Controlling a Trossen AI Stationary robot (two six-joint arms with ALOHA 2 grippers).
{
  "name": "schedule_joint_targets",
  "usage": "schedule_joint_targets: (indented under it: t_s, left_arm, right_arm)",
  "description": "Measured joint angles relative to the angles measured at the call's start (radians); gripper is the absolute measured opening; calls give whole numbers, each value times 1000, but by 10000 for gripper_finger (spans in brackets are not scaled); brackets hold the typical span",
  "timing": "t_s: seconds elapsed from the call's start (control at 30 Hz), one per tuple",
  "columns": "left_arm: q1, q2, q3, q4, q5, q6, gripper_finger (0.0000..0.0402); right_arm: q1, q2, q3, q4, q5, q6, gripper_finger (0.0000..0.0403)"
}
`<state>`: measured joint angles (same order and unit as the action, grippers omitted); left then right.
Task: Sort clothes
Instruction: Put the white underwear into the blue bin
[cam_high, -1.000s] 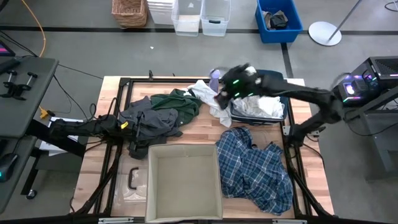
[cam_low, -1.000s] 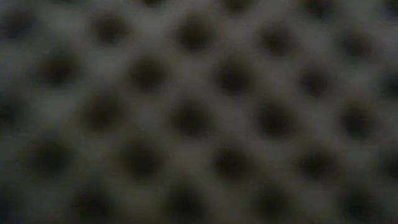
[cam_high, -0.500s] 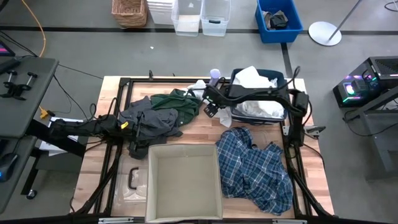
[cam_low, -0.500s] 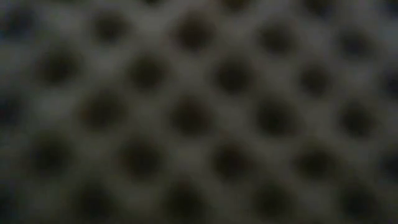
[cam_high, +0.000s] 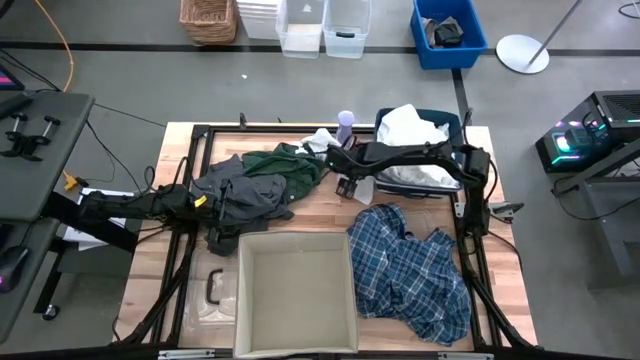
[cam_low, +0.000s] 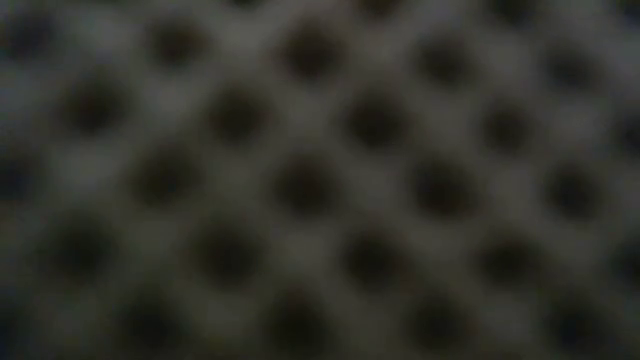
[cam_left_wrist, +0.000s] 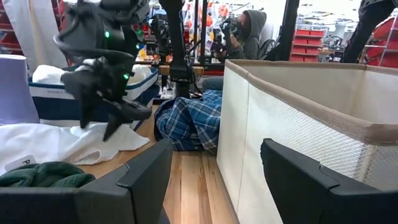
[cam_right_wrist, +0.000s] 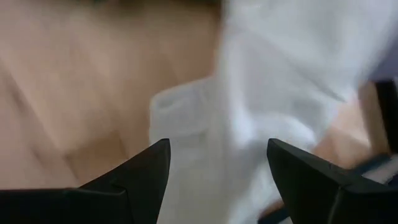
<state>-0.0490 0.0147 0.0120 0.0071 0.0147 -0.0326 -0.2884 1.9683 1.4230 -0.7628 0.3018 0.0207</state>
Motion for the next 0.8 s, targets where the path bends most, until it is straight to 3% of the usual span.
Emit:
schedule_joint_targets:
  t_s: [0.17,0.27,0.43,0.53,0.7,0.8]
  left_arm:
    - [0,0,0,0,0,0,235]
    - [0,0,0,0,0,0,235]
    - [0,0,0,0,0,0,235]
    - [0,2,0,1,0,0,235]
    - [0,2,0,0,0,0,235]
    - [0,2,0,0,0,0,235]
  right_arm:
    - [10,1,1,-15,20,-210,264]
    - [7,13,0,-49,88,-227,264]
    - [-13,46,1,-66,56,-220,246]
    - [-14,75,1,-73,60,-188,196]
    - [0,72,1,-94,36,-153,25]
    - [22,6,3,-111,66,-154,11]
